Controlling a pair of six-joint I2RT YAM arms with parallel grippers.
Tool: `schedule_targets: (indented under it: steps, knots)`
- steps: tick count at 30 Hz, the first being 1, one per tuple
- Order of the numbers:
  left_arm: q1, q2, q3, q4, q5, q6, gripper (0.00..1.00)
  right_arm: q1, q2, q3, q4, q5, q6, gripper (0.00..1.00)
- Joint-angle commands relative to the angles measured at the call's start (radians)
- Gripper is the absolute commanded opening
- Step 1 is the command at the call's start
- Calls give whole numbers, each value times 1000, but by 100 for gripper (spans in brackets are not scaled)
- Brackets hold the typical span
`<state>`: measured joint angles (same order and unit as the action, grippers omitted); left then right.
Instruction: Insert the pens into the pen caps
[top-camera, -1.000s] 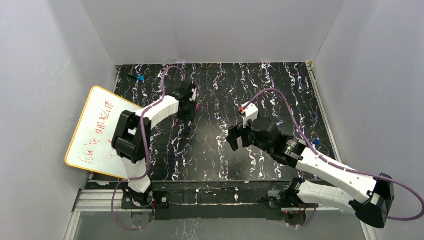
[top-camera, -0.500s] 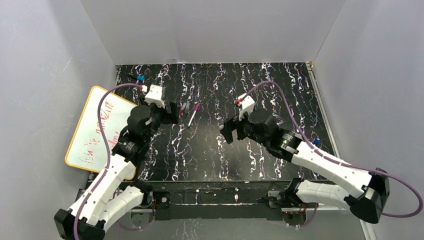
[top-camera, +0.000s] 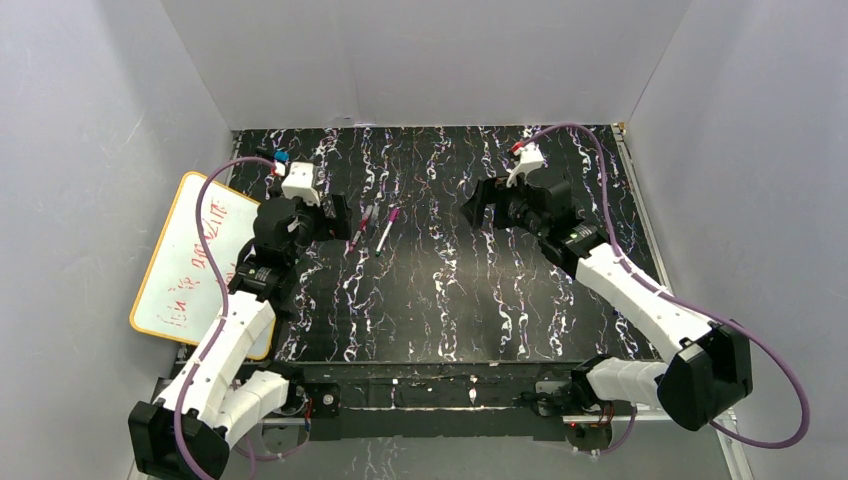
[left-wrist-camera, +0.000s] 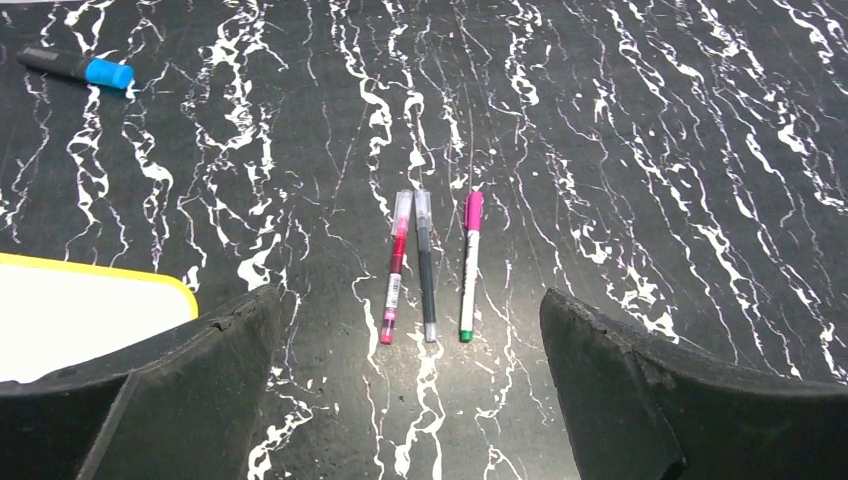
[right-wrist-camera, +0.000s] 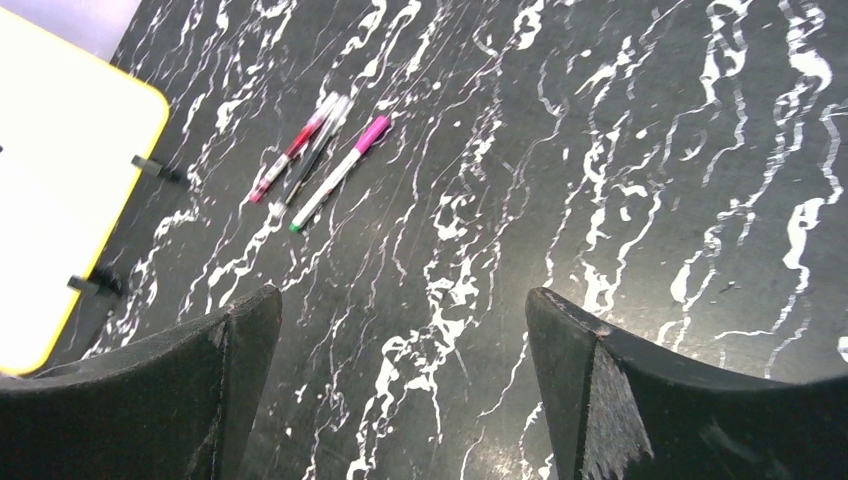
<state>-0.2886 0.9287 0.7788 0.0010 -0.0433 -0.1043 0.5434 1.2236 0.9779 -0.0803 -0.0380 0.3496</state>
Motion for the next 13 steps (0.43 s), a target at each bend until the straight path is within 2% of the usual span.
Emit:
schedule_targets:
  steps: [1,13]
  knots:
    - [10,-8,18,15,66,-9,98,4,-64,38,29,149,-28,99]
    - [11,5,19,6,108,-17,98,3,-104,9,37,255,-52,99]
